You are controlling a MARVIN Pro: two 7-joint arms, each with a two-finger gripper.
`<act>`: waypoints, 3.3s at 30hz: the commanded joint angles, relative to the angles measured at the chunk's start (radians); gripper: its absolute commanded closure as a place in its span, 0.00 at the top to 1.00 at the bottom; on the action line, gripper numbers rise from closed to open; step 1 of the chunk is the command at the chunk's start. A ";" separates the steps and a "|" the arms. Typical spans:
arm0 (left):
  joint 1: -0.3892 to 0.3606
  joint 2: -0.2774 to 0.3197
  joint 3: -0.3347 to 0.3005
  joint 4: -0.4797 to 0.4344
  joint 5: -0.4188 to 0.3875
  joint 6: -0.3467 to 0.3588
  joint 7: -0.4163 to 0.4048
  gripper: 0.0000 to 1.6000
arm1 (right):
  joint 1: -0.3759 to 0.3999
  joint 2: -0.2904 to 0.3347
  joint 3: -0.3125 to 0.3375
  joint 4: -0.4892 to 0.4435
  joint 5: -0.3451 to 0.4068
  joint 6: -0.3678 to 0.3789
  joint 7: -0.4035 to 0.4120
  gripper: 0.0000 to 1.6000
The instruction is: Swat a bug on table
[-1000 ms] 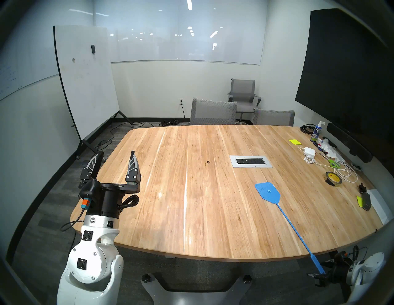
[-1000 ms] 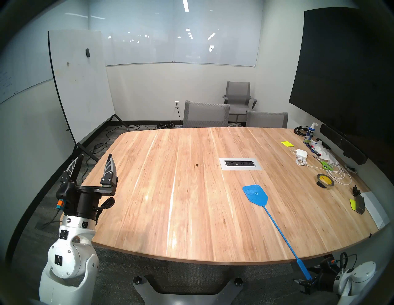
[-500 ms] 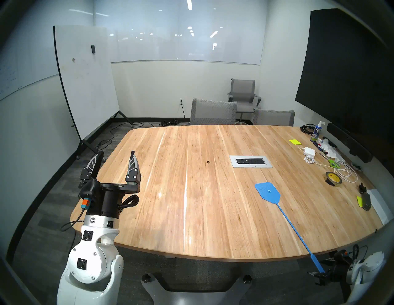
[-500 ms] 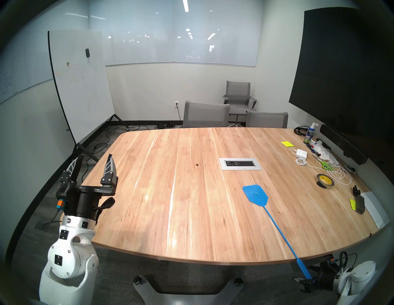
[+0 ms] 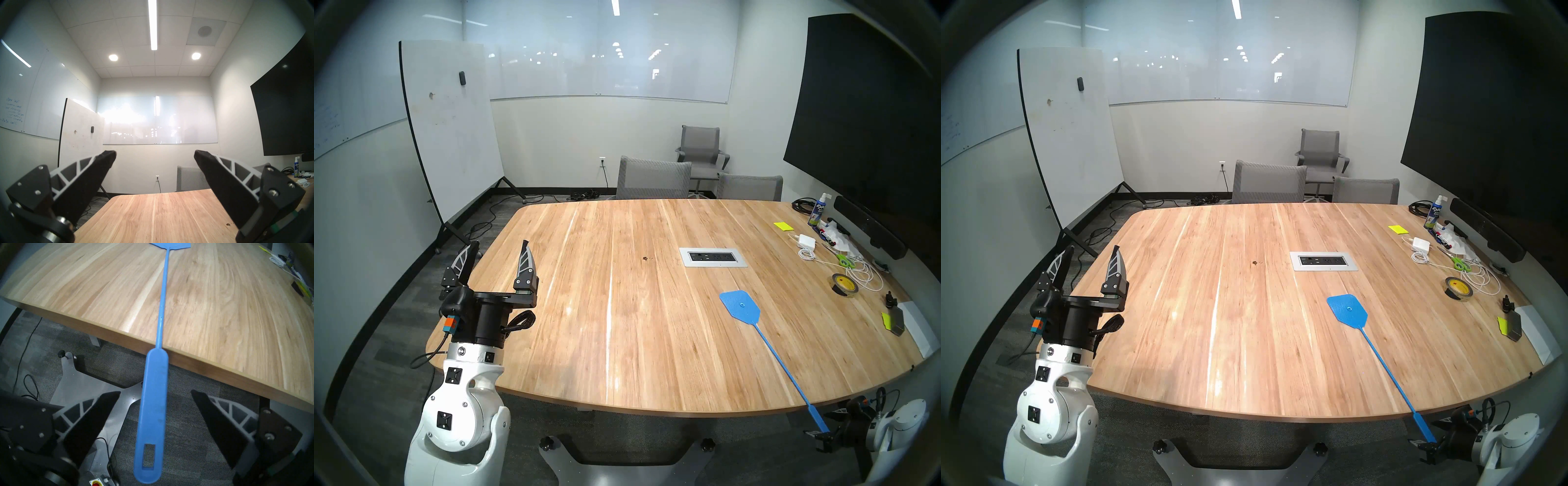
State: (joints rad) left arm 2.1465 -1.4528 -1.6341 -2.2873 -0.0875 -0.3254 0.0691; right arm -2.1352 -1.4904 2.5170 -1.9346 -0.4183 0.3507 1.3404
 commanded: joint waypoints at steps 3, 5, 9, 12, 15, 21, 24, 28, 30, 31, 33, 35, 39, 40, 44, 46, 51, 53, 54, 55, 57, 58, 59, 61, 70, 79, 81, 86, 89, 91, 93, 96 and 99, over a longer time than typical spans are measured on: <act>0.002 0.000 0.001 -0.021 0.000 -0.001 -0.001 1.00 | 0.001 0.007 -0.005 -0.003 -0.007 0.002 0.000 0.89; 0.002 0.000 0.001 -0.021 0.000 -0.001 -0.001 1.00 | 0.000 0.007 -0.007 -0.002 -0.010 0.000 -0.001 0.79; 0.002 0.000 0.001 -0.021 0.000 -0.001 -0.001 1.00 | 0.000 0.006 -0.010 0.001 -0.012 -0.002 -0.001 0.59; 0.002 0.000 0.001 -0.021 0.000 -0.001 -0.001 1.00 | 0.001 0.006 -0.011 0.002 -0.014 -0.002 -0.002 0.55; 0.002 0.000 0.001 -0.021 0.000 -0.001 -0.001 1.00 | 0.001 0.006 -0.011 0.001 -0.016 -0.001 -0.001 0.52; 0.002 0.000 0.001 -0.021 0.000 -0.001 -0.001 1.00 | 0.001 0.004 -0.010 0.001 -0.018 -0.003 0.001 0.49; 0.002 0.000 0.001 -0.021 0.000 -0.001 -0.001 1.00 | 0.001 0.004 -0.009 0.003 -0.018 -0.006 0.002 0.47; 0.002 0.000 0.001 -0.021 0.000 -0.001 -0.001 1.00 | 0.000 0.003 -0.008 0.003 -0.019 -0.007 0.003 0.44; 0.002 0.000 0.001 -0.021 0.000 -0.001 -0.001 1.00 | 0.000 0.002 -0.008 0.003 -0.019 -0.007 0.003 0.42; 0.002 0.000 0.001 -0.021 0.000 -0.001 -0.001 1.00 | -0.001 0.002 -0.008 0.003 -0.019 -0.008 0.004 0.42; 0.002 0.000 0.001 -0.021 0.000 -0.001 -0.001 1.00 | -0.001 0.001 -0.008 0.004 -0.019 -0.010 0.003 0.40; 0.002 0.000 0.001 -0.021 0.000 -0.001 -0.001 1.00 | -0.001 0.000 -0.008 0.005 -0.019 -0.012 0.002 0.38; 0.002 0.000 0.001 -0.021 0.000 -0.001 -0.001 1.00 | -0.001 0.000 -0.007 0.008 -0.020 -0.015 0.002 0.25; 0.002 0.000 0.001 -0.021 0.000 -0.001 -0.001 1.00 | 0.000 0.000 -0.007 0.008 -0.020 -0.016 0.002 0.21; 0.002 0.000 0.001 -0.021 0.000 -0.001 -0.001 1.00 | 0.000 0.000 -0.007 0.010 -0.020 -0.017 0.002 0.10; 0.002 0.000 0.001 -0.021 0.000 -0.001 -0.001 1.00 | -0.001 0.000 -0.007 0.010 -0.021 -0.017 0.002 0.02; 0.002 0.000 0.001 -0.021 0.000 -0.001 -0.001 1.00 | -0.001 -0.001 -0.007 0.011 -0.021 -0.020 0.002 0.00; 0.002 0.000 0.001 -0.021 0.000 -0.001 -0.001 1.00 | -0.001 -0.001 -0.007 0.014 -0.021 -0.023 0.001 0.00; 0.002 0.000 0.001 -0.021 0.000 -0.001 -0.001 1.00 | -0.001 -0.001 -0.006 0.014 -0.021 -0.023 0.001 0.00; 0.002 0.000 0.001 -0.021 0.000 -0.001 -0.001 1.00 | -0.001 -0.001 -0.006 0.016 -0.021 -0.025 0.001 0.00; 0.002 0.000 0.001 -0.021 0.000 -0.001 -0.001 1.00 | 0.000 -0.001 -0.005 0.016 -0.020 -0.026 0.001 0.00; 0.002 0.000 0.001 -0.021 0.000 -0.001 -0.001 1.00 | -0.001 -0.001 -0.005 0.016 -0.019 -0.027 0.002 0.00; 0.002 0.000 0.001 -0.021 0.000 -0.001 -0.001 1.00 | -0.001 -0.002 -0.003 0.014 -0.018 -0.027 0.003 0.00; 0.002 0.000 0.001 -0.021 0.000 -0.001 -0.001 1.00 | -0.002 -0.002 -0.002 0.012 -0.015 -0.030 0.005 0.00; 0.002 0.000 0.001 -0.021 0.000 -0.001 -0.001 1.00 | -0.011 -0.005 0.020 -0.016 0.013 -0.041 0.038 0.00; 0.002 0.000 0.001 -0.021 0.000 -0.002 -0.001 1.00 | -0.019 -0.008 0.049 -0.065 0.050 -0.037 0.088 0.00; 0.002 0.000 0.001 -0.021 0.000 -0.002 -0.001 1.00 | -0.018 -0.009 0.053 -0.070 0.055 -0.036 0.093 0.00; 0.002 0.000 0.001 -0.021 0.000 -0.002 -0.001 1.00 | -0.014 -0.010 0.068 -0.093 0.071 -0.030 0.114 0.00; 0.002 0.000 0.001 -0.021 0.000 -0.001 -0.001 1.00 | -0.011 -0.009 0.073 -0.099 0.077 -0.027 0.121 0.00; 0.002 0.000 0.001 -0.021 0.000 -0.001 -0.001 1.00 | -0.010 -0.007 0.076 -0.106 0.081 -0.022 0.128 0.00; 0.002 0.000 0.001 -0.021 0.000 -0.002 -0.001 1.00 | -0.010 -0.007 0.077 -0.109 0.083 -0.022 0.130 0.00; 0.002 0.000 0.001 -0.021 0.000 -0.002 -0.001 1.00 | -0.005 -0.004 0.079 -0.122 0.085 -0.017 0.137 0.00; 0.002 0.000 0.001 -0.021 0.000 -0.002 -0.001 1.00 | 0.003 0.002 0.080 -0.133 0.085 -0.008 0.142 0.00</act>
State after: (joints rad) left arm 2.1464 -1.4530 -1.6341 -2.2873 -0.0875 -0.3254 0.0691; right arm -2.1471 -1.4997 2.5914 -2.0276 -0.3491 0.3339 1.4743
